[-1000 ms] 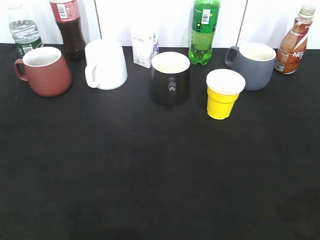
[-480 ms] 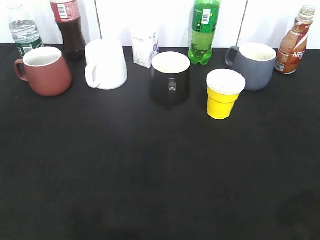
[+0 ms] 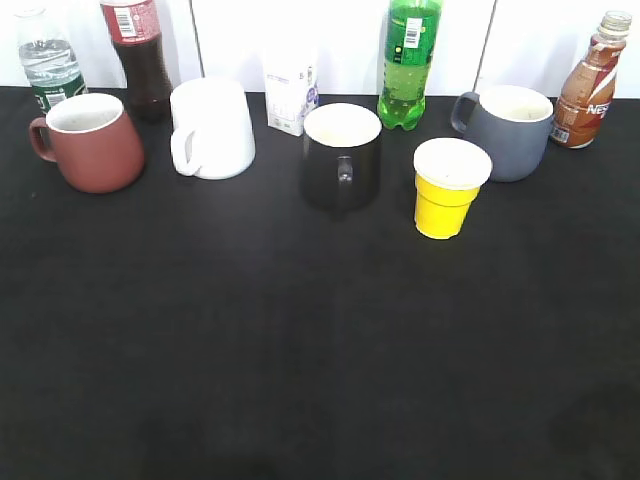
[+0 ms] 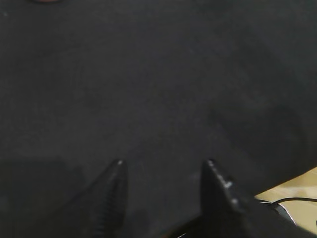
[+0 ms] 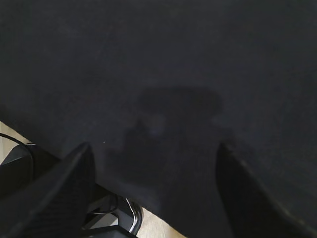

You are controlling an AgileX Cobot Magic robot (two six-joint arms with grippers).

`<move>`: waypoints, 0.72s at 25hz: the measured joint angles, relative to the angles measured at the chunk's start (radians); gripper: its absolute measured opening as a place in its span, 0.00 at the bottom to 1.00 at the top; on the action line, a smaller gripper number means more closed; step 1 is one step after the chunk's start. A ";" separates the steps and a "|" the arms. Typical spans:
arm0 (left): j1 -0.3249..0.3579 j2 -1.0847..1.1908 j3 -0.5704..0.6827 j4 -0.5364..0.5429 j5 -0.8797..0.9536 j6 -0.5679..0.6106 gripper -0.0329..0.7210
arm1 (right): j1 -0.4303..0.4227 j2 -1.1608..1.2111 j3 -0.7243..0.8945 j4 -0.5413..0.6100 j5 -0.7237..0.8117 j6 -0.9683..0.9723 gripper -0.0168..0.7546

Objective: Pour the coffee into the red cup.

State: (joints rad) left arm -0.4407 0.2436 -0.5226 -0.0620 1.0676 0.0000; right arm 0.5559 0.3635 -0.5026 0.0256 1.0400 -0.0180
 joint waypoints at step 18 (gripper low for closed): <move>0.492 -0.251 0.002 -0.001 -0.005 0.000 0.35 | -0.476 -0.372 0.000 0.001 0.000 -0.001 0.79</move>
State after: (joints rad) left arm 0.0516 -0.0073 -0.5204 -0.0630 1.0628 0.0000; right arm 0.0799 -0.0086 -0.5026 0.0267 1.0402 -0.0190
